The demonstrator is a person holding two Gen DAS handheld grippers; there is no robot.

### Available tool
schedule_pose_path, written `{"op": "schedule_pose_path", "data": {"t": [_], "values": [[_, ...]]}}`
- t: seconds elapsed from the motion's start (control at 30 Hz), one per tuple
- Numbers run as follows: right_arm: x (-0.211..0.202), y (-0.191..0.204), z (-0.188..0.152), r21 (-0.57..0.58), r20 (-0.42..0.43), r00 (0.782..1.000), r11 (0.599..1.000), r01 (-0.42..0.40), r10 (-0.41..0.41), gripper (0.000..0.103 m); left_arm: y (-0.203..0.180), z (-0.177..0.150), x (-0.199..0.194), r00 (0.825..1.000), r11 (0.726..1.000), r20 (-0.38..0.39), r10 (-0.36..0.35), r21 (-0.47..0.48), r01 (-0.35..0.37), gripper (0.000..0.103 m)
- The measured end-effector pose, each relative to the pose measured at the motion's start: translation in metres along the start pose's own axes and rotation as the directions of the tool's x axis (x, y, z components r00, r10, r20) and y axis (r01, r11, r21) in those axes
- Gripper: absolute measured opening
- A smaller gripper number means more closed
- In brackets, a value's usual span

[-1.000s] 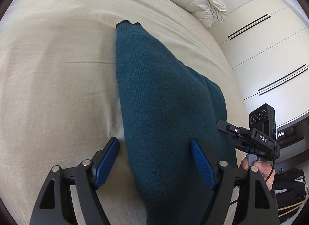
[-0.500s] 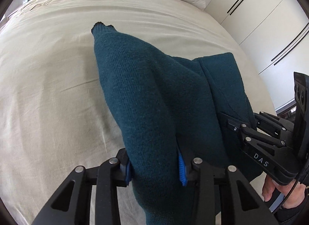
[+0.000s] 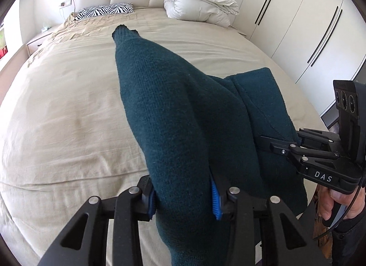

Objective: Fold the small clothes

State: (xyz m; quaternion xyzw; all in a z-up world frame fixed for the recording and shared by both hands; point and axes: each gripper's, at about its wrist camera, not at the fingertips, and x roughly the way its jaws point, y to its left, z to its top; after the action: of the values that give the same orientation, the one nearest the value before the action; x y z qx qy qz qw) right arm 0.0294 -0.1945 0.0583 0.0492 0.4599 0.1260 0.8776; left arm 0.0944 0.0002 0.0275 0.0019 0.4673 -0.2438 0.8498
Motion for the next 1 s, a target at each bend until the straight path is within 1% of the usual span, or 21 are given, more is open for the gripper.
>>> {"op": "schedule_pose_path", "data": {"t": [0.07, 0.17, 0.27, 0.3, 0.33, 0.4, 0.47, 0.5, 0.53, 0.57, 0.6, 0.63, 0.67, 0.73, 0.77, 0.83, 0.9, 0.93, 1.0], "values": [[0.001, 0.015, -0.013, -0.003, -0.012, 0.999, 1.0, -0.03, 0.03, 0.02, 0.01, -0.018, -0.008, 1.0, 1.0, -0.012, 0.012, -0.011, -0.013, 0.04], [0.022, 0.037, -0.021, 0.031, -0.043, 0.995, 0.996, -0.085, 0.086, 0.02, 0.031, -0.043, -0.007, 0.999, 0.998, -0.044, 0.012, -0.067, -0.015, 0.04], [0.04, 0.045, -0.035, 0.055, -0.068, 0.992, 0.993, -0.105, 0.109, 0.02, 0.047, -0.057, 0.007, 0.998, 0.995, -0.061, 0.008, -0.101, -0.014, 0.04], [0.05, 0.042, -0.034, 0.068, -0.078, 0.99, 0.992, -0.108, 0.114, 0.02, 0.054, -0.061, 0.016, 0.997, 0.994, -0.072, 0.01, -0.112, -0.018, 0.04], [0.057, 0.044, -0.041, 0.08, -0.087, 0.989, 0.991, -0.111, 0.118, 0.02, 0.059, -0.064, 0.025, 0.996, 0.992, -0.087, 0.012, -0.127, -0.023, 0.04], [0.076, 0.039, -0.046, 0.121, -0.108, 0.986, 0.986, -0.115, 0.128, 0.02, 0.067, -0.07, 0.041, 0.994, 0.99, -0.11, 0.01, -0.141, -0.025, 0.042], [0.095, 0.024, -0.049, 0.169, -0.129, 0.983, 0.98, -0.109, 0.131, 0.02, 0.073, -0.073, 0.055, 0.992, 0.987, -0.125, 0.024, -0.152, -0.043, 0.047], [0.103, 0.019, -0.054, 0.201, -0.134, 0.981, 0.973, -0.112, 0.141, 0.02, 0.077, -0.076, 0.059, 0.992, 0.984, -0.123, 0.009, -0.176, -0.031, 0.051], [0.108, 0.013, -0.059, 0.234, -0.134, 0.977, 0.964, -0.13, 0.164, 0.022, 0.08, -0.078, 0.061, 0.993, 0.981, -0.119, -0.004, -0.195, -0.019, 0.056], [0.114, 0.01, -0.067, 0.264, -0.134, 0.974, 0.954, -0.145, 0.185, 0.022, 0.081, -0.079, 0.062, 0.993, 0.98, -0.118, -0.006, -0.199, -0.018, 0.058], [0.116, 0.007, -0.07, 0.283, -0.13, 0.971, 0.947, -0.155, 0.198, 0.024, 0.081, -0.081, 0.063, 0.993, 0.981, -0.117, 0.003, -0.194, -0.026, 0.066], [0.12, 0.003, -0.07, 0.288, -0.128, 0.97, 0.944, -0.162, 0.205, 0.026, 0.083, -0.082, 0.065, 0.993, 0.981, -0.115, 0.01, -0.191, -0.032, 0.073], [0.121, 0.002, -0.071, 0.287, -0.128, 0.97, 0.944, -0.164, 0.207, 0.028, 0.086, -0.083, 0.068, 0.993, 0.979, -0.114, 0.001, -0.204, -0.025, 0.076], [0.131, -0.007, -0.067, 0.3, -0.123, 0.968, 0.938, -0.175, 0.22, 0.037, 0.097, -0.088, 0.072, 0.993, 0.967, -0.107, -0.043, -0.253, 0.014, 0.078], [0.135, -0.013, -0.068, 0.323, -0.118, 0.963, 0.926, -0.195, 0.243, 0.038, 0.098, -0.09, 0.071, 0.994, 0.966, -0.1, -0.047, -0.257, 0.02, 0.078], [0.144, -0.029, -0.071, 0.377, -0.101, 0.949, 0.894, -0.241, 0.298, 0.04, 0.097, -0.091, 0.068, 0.996, 0.97, -0.09, -0.03, -0.242, 0.007, 0.078], [0.145, -0.038, -0.072, 0.406, -0.078, 0.943, 0.874, -0.266, 0.323, 0.04, 0.098, -0.093, 0.063, 0.997, 0.968, -0.077, -0.026, -0.251, 0.006, 0.077], [0.141, -0.04, -0.073, 0.411, -0.071, 0.946, 0.873, -0.262, 0.317, 0.041, 0.098, -0.095, 0.059, 0.997, 0.966, -0.067, -0.028, -0.259, 0.009, 0.077], [0.128, -0.043, -0.076, 0.416, -0.048, 0.958, 0.878, -0.239, 0.284, 0.043, 0.099, -0.099, 0.049, 0.999, 0.964, -0.042, -0.018, -0.264, 0.006, 0.075]]}}
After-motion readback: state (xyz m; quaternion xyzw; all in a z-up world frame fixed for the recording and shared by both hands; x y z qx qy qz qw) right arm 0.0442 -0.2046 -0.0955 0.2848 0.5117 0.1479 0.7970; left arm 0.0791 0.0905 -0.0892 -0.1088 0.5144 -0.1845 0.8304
